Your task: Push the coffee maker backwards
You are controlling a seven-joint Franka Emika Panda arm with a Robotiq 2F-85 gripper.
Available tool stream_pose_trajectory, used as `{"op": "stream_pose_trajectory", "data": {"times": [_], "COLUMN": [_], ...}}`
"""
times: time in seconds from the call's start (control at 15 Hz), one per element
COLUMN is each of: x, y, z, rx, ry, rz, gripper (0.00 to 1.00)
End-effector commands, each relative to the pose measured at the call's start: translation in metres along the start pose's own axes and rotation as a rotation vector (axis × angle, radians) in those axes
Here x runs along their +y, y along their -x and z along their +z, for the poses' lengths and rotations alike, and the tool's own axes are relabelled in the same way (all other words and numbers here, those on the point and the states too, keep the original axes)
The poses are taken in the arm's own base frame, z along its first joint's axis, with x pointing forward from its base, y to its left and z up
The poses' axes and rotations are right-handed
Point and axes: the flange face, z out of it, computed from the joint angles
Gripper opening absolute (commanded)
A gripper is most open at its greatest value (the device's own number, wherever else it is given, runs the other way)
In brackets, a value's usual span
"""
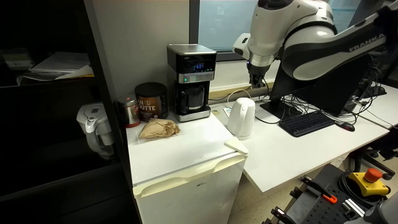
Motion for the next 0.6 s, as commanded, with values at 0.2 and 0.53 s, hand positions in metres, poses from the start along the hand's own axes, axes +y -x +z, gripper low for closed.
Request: {"op": "stream_pose_trajectory", "data": {"times": [0.2,0.53], "x": [0.020,0.029], "y": [-0.027,-0.033], "z": [0.008,0.019], "rx": [0.192,0.300], "ry": [0.285,0.428], "rz": [-0.121,-0.124], "gripper": [0.01,0.01]}}
